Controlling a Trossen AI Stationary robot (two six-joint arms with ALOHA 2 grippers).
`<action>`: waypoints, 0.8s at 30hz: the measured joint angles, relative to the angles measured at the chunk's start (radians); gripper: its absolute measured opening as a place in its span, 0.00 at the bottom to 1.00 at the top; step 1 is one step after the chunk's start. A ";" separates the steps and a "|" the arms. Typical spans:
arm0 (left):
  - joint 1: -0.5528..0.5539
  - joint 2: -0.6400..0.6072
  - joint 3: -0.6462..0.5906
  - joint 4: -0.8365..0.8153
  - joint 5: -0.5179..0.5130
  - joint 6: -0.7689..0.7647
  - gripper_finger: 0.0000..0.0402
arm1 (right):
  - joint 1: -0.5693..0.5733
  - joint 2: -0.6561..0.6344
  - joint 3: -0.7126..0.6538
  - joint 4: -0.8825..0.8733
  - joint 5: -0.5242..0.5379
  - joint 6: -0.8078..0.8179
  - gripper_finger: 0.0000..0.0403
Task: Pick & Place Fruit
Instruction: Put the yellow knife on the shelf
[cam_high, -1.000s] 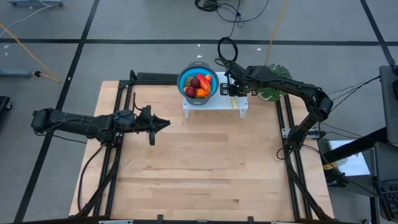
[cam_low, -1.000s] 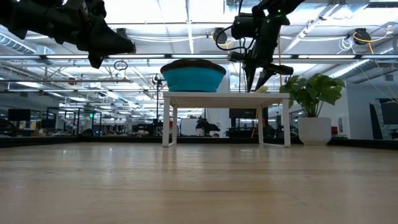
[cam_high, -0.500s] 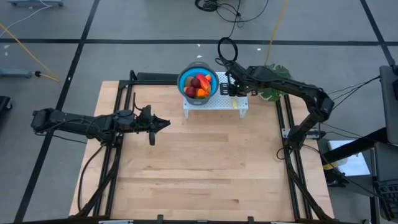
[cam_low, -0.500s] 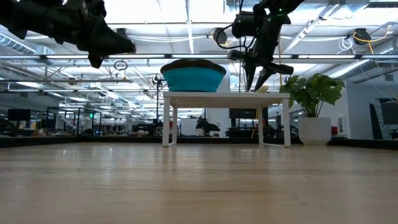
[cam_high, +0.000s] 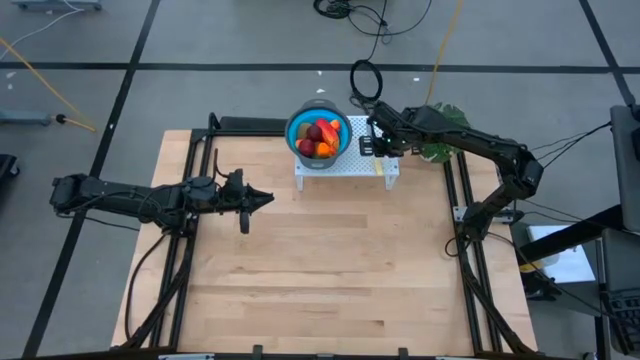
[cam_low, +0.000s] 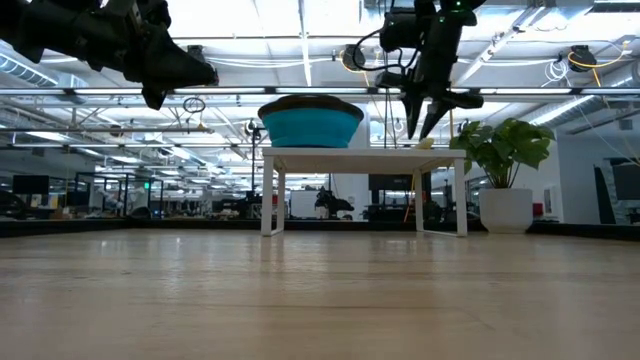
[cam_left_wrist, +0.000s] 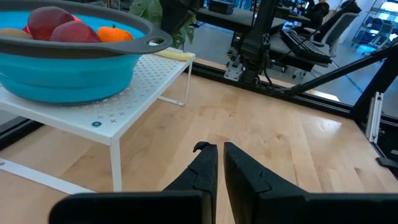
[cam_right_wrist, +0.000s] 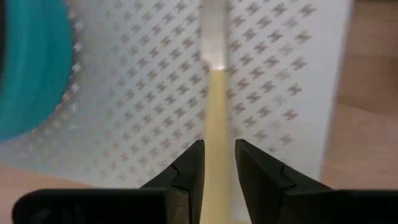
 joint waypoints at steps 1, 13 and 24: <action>0.000 0.000 0.000 0.000 0.000 0.000 0.06 | 0.009 0.002 0.000 0.002 0.000 0.001 0.21; 0.000 0.000 0.000 0.000 0.000 -0.001 0.06 | 0.066 0.004 0.000 -0.013 0.005 0.018 0.21; 0.000 0.000 0.000 0.000 0.000 -0.001 0.06 | 0.108 -0.002 -0.047 -0.019 0.004 0.060 0.21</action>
